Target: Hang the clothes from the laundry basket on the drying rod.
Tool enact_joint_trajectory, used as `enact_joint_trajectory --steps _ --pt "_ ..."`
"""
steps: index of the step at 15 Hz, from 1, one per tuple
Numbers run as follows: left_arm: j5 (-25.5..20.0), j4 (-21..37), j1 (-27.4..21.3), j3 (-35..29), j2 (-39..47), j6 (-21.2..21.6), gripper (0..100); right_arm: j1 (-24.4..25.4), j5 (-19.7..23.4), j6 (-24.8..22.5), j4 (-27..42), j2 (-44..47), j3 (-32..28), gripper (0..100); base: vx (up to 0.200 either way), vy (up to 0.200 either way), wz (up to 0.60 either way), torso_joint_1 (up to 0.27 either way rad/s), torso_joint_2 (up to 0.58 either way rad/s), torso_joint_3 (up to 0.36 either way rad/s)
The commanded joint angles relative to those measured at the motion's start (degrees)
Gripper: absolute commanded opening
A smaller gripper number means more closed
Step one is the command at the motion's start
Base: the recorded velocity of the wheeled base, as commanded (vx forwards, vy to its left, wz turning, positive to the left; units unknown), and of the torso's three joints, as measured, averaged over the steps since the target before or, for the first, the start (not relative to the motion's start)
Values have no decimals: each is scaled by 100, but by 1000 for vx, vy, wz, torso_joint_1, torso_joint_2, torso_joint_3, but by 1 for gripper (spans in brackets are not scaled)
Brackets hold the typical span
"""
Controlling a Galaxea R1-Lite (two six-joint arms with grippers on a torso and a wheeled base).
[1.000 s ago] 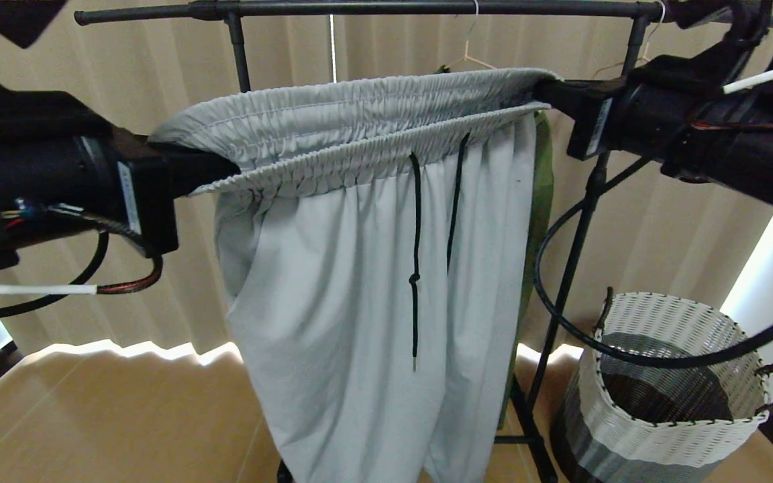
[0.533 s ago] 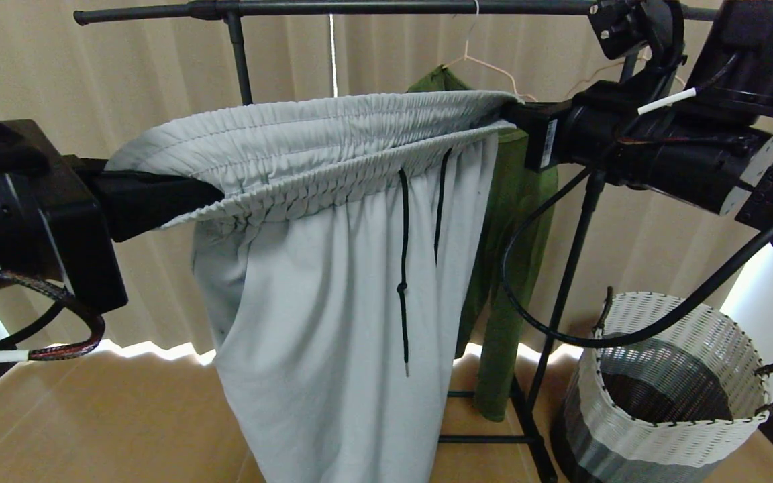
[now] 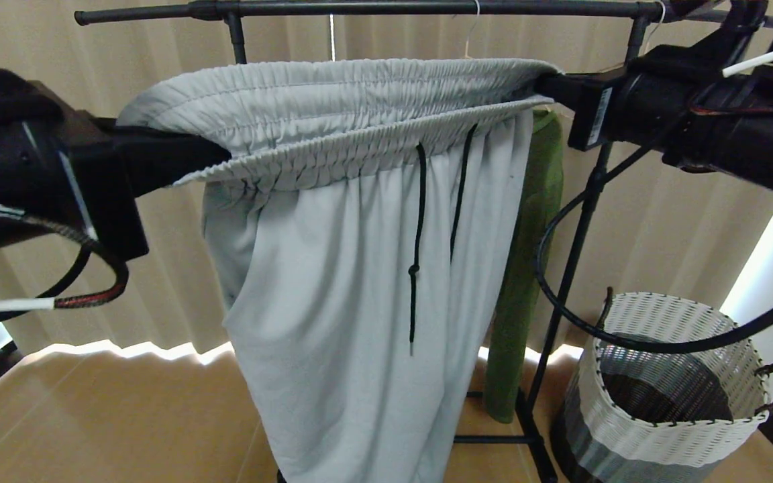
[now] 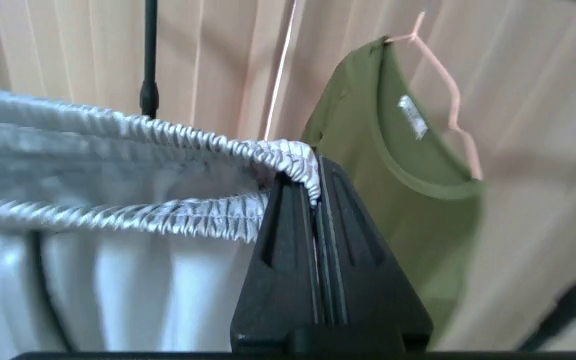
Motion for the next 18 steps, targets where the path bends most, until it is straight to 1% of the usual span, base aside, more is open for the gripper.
enact_joint_trajectory --steps 1,2,4,5,6,7,9,10,13,15,18 --pt "46 -210 366 -417 683 21 0 -3 5 -7 264 -598 90 0 0 0 0 0 0 0" --pt "152 -456 550 -663 1122 47 0 -3 5 -7 387 -871 222 0 0 0 0 0 0 0" --pt "380 -790 647 -804 1527 74 0 -3 5 -7 396 -1196 494 0 0 0 0 0 0 0" --pt "591 -1124 656 -777 1755 82 0 -3 5 -7 396 -1442 846 0 0 0 0 0 0 0" --pt "653 -1229 629 -689 1817 82 0 6 14 -25 387 -1557 1065 0 0 0 0 0 0 0" --pt "653 -1247 612 -549 1825 82 0 6 31 -34 379 -1636 1285 0 0 0 0 0 0 0" --pt "653 -1247 612 -470 1825 82 0 32 40 -43 317 -1627 1628 0 0 0 0 0 0 0" --pt "653 -1256 612 -443 1808 82 0 32 40 -43 291 -1592 1654 0 0 0 0 0 0 0" --pt "653 -1273 620 -470 1738 82 0 32 40 -34 291 -1486 1426 0 0 0 0 0 0 0" --pt "653 -1273 568 -329 1720 82 0 32 40 -34 291 -1486 1496 0 0 0 0 0 0 0" --pt "653 -1273 541 -312 1738 82 0 32 40 -43 335 -1486 1522 0 0 0 0 0 0 0"
